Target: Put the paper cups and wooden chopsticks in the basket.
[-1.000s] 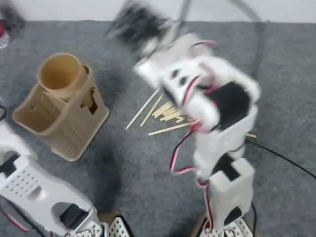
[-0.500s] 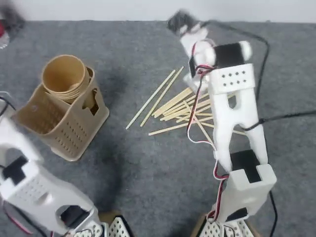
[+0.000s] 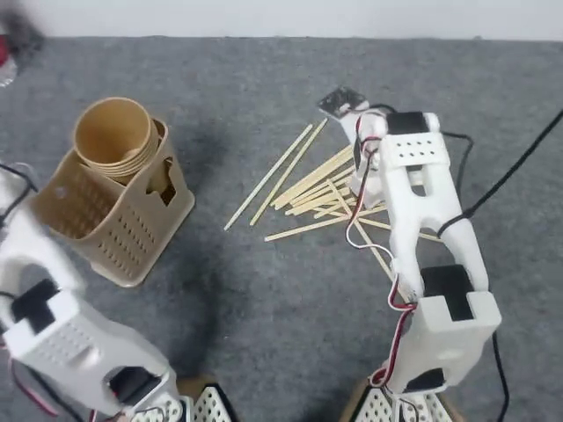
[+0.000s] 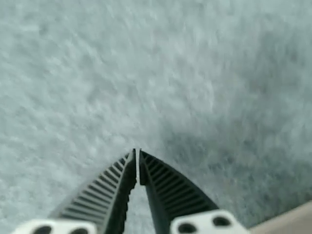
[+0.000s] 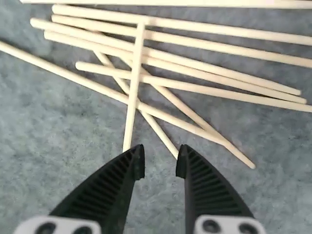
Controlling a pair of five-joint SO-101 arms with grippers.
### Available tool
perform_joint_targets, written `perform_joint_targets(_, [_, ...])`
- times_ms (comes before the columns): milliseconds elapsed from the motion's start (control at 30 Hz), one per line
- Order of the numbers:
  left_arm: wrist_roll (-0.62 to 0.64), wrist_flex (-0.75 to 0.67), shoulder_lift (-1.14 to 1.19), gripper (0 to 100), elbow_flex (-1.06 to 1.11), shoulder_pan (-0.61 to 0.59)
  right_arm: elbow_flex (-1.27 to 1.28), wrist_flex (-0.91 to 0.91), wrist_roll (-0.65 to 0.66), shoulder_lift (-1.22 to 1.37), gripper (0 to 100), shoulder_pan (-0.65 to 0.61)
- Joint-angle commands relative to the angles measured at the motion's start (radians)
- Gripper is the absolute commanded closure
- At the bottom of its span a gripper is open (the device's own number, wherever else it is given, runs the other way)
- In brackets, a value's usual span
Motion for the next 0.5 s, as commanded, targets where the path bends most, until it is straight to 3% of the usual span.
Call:
perform_joint_targets(0, [-0.011,-0.014,0.031,99,0.018,0.054,0.038,-0.064,0.014,-0.015,86.8,0.01])
perform_joint_targets(467, [-0.11,-0.015,-0.068,99,0.254,0.158,0.081,-0.096,0.015,-0.013,86.8,0.01])
